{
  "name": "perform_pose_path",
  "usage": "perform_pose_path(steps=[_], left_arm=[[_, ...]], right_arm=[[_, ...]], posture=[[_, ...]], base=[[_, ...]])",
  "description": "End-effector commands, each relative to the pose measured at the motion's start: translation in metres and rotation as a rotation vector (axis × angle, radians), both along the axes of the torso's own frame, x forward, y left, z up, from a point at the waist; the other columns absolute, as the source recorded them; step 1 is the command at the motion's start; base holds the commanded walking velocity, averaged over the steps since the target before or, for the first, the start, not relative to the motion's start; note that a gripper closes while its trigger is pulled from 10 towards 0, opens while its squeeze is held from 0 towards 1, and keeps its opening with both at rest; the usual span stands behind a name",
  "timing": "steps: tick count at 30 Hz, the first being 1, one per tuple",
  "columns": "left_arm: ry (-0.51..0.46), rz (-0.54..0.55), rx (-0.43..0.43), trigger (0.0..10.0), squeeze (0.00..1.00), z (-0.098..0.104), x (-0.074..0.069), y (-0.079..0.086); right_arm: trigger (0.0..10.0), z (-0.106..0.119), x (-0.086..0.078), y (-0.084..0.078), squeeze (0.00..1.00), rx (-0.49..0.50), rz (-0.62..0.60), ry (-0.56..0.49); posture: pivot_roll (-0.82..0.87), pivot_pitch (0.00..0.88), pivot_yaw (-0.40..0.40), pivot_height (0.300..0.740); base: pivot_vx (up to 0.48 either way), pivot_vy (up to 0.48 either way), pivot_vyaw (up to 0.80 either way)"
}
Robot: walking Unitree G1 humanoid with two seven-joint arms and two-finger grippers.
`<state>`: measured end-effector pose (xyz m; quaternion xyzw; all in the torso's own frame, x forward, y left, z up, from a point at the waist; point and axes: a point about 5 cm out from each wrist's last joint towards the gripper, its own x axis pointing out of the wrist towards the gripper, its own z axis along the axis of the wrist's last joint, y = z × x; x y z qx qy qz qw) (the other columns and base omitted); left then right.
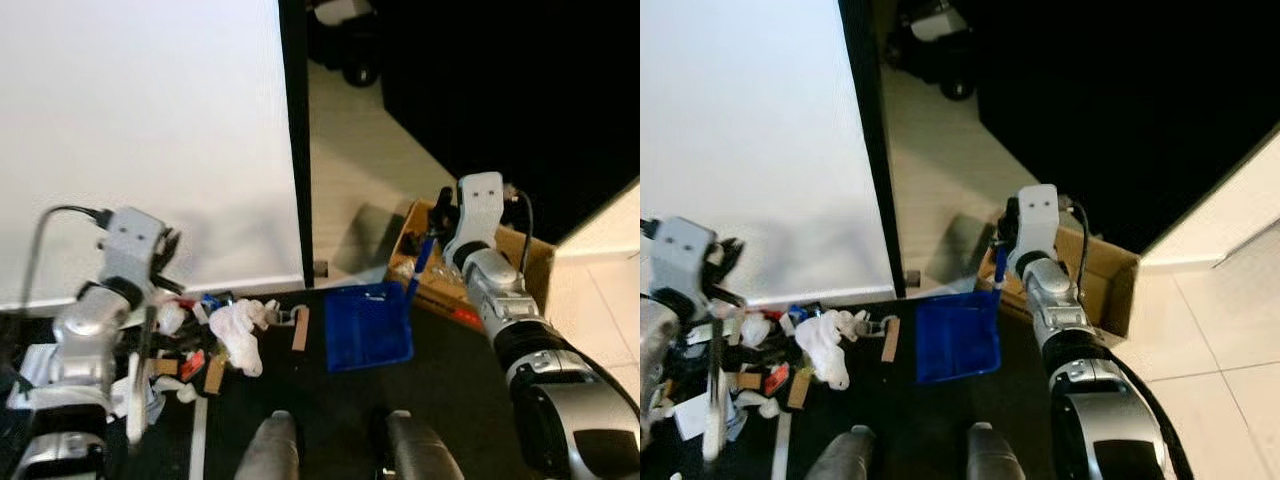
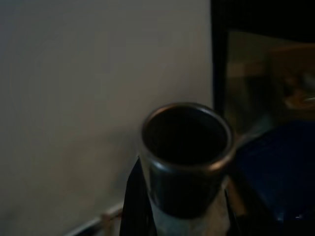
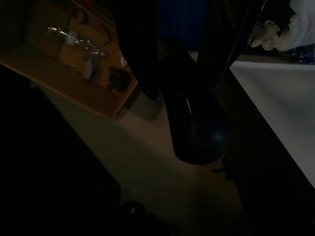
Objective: Sweep floor
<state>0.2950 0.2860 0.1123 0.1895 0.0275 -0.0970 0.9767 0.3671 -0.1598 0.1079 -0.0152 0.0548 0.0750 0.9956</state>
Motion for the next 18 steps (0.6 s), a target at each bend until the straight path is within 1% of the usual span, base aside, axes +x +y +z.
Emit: perform_pose_path(steps=[1, 2, 3, 4, 7, 8, 9, 10, 12, 13, 14, 15, 16, 17, 18], left_arm=[[-0.062, -0.042, 0.019, 10.0, 0.01, 0.007, 0.006, -0.009], [-0.062, -0.042, 0.019, 10.0, 0.01, 0.007, 0.006, -0.009], [-0.074, -0.06, 0.024, 10.0, 0.0, 0.007, 0.01, -0.013], [-0.089, -0.103, 0.014, 10.0, 0.0, 0.009, 0.015, -0.023], [-0.132, -0.233, -0.063, 10.0, 0.0, 0.015, 0.027, -0.052], [-0.143, -0.259, -0.073, 10.0, 0.0, 0.016, 0.029, -0.057], [-0.155, -0.298, -0.074, 10.0, 0.0, 0.018, 0.032, -0.067], [-0.155, -0.298, -0.074, 10.0, 0.0, 0.018, 0.032, -0.067], [-0.183, -0.357, -0.067, 10.0, 0.0, 0.023, 0.035, -0.081], [-0.183, -0.357, -0.067, 10.0, 0.0, 0.023, 0.035, -0.081], [-0.212, -0.398, 0.009, 10.0, 0.0, 0.029, 0.036, -0.087], [-0.212, -0.398, 0.009, 10.0, 0.0, 0.029, 0.036, -0.087], [-0.226, -0.383, 0.059, 10.0, 0.0, 0.031, 0.035, -0.083], [-0.238, -0.372, 0.091, 10.0, 0.0, 0.032, 0.035, -0.08], [-0.27, -0.339, 0.106, 10.0, 0.0, 0.034, 0.035, -0.073]], right_arm=[[10.0, -0.01, -0.006, 0.0, 0.0, 0.015, 0.012, 0.034], [10.0, -0.01, -0.006, 0.0, 0.0, 0.015, 0.012, 0.034], [10.0, -0.009, -0.006, -0.001, 0.0, 0.019, 0.016, 0.029], [10.0, -0.008, -0.007, 0.0, 0.0, 0.022, 0.024, 0.02], [10.0, -0.005, -0.009, 0.0, 0.0, 0.03, 0.038, -0.003], [10.0, -0.004, -0.01, 0.001, 0.0, 0.032, 0.04, -0.006], [10.0, -0.003, -0.01, 0.001, 0.0, 0.035, 0.04, -0.011], [10.0, -0.003, -0.01, 0.001, 0.0, 0.035, 0.04, -0.011], [10.0, -0.001, -0.01, 0.002, 0.0, 0.04, 0.039, -0.021], [10.0, -0.001, -0.01, 0.002, 0.0, 0.04, 0.039, -0.021], [10.0, 0.0, -0.011, 0.001, 0.0, 0.049, 0.032, -0.033], [10.0, 0.0, -0.011, 0.001, 0.0, 0.049, 0.032, -0.033], [10.0, 0.001, -0.012, 0.001, 0.0, 0.054, 0.027, -0.038], [10.0, 0.001, -0.012, 0.0, 0.0, 0.058, 0.024, -0.04], [10.0, 0.001, -0.013, -0.001, 0.0, 0.062, 0.019, -0.04]], posture=[[-0.01, 0.256, -0.052, 0.74], [-0.01, 0.256, -0.052, 0.74], [-0.02, 0.271, -0.053, 0.74], [-0.04, 0.303, -0.05, 0.74], [-0.06, 0.322, -0.044, 0.74], [-0.06, 0.323, -0.045, 0.74], [-0.07, 0.323, -0.04, 0.74], [-0.07, 0.323, -0.04, 0.74], [-0.07, 0.319, -0.029, 0.74], [-0.07, 0.319, -0.029, 0.74], [-0.07, 0.307, -0.013, 0.74], [-0.07, 0.307, -0.013, 0.74], [-0.07, 0.301, -0.003, 0.74], [-0.07, 0.301, -0.003, 0.74], [-0.06, 0.294, 0.004, 0.74]], base=[[0.0, 0.0, 0.0], [0.0, 0.0, 0.0], [0.0, 0.0, 0.0], [0.0, 0.0, 0.0], [0.0, 0.0, 0.0], [0.0, 0.0, 0.0], [0.0, 0.0, 0.0], [0.0, 0.0, 0.0], [0.0, 0.0, 0.0], [0.0, 0.0, 0.0], [0.0, 0.0, 0.0], [0.0, 0.0, 0.0], [0.0, 0.0, 0.0], [0.0, 0.0, 0.0], [0.0, 0.0, 0.0]])
